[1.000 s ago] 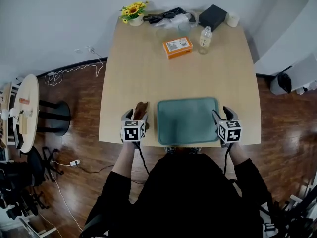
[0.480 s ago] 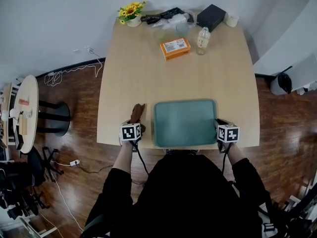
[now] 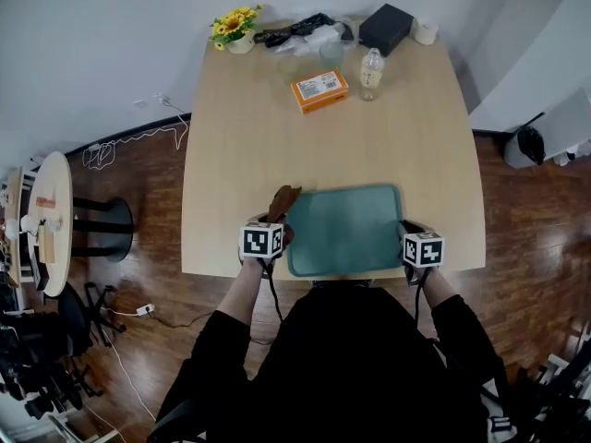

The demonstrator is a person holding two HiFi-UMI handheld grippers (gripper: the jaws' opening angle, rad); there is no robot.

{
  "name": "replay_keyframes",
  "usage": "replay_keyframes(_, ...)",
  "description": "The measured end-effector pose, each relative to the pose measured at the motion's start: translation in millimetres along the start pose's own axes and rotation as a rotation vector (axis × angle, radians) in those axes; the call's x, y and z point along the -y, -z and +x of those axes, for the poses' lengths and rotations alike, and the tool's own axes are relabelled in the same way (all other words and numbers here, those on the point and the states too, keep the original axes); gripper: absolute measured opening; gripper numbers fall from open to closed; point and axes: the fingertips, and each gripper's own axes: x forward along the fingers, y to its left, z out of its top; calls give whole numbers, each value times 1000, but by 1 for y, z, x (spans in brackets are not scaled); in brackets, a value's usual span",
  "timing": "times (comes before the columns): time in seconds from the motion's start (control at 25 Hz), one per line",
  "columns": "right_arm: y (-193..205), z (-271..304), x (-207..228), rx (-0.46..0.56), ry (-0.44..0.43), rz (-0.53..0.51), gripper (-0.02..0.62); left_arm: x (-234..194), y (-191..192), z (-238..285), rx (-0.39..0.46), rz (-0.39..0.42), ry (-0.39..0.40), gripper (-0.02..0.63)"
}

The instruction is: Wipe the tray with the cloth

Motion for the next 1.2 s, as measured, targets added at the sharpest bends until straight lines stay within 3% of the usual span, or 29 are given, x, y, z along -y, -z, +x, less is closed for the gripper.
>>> replay_keyframes(0.16,-1,2,0,15,-11,-13,35,30,-21,44,-112,82,13,71)
replay_keyframes(0.28,-1,2,-2,16,-12,12,35,96,-42,66,-150,116,140,71)
replay_keyframes(0.4,-1,1,-3,24,-20,34,34,177,-60,90,-174,237,257,72)
replay_keyframes(0.56,-1,1,-4,24,-33,33,32,256,-64,118,-282,404,296,72)
replay_keyframes(0.68,0,1,-3,29,-42,33,32,300,-59,134,-317,497,330,72)
replay_keyframes(0.8,1,-1,0,30,-56,51,28,310,-52,137,-336,556,321,74)
replay_keyframes(0.96,3,-5,1,26,-61,35,28,291,-53,126,-315,476,312,74)
replay_keyframes(1.12,-1,-3,6,31,-62,17,29,215,-52,99,-233,401,159,74)
replay_keyframes(1.2,1,-3,6,33,-57,19,29,174,-43,81,-163,414,87,74)
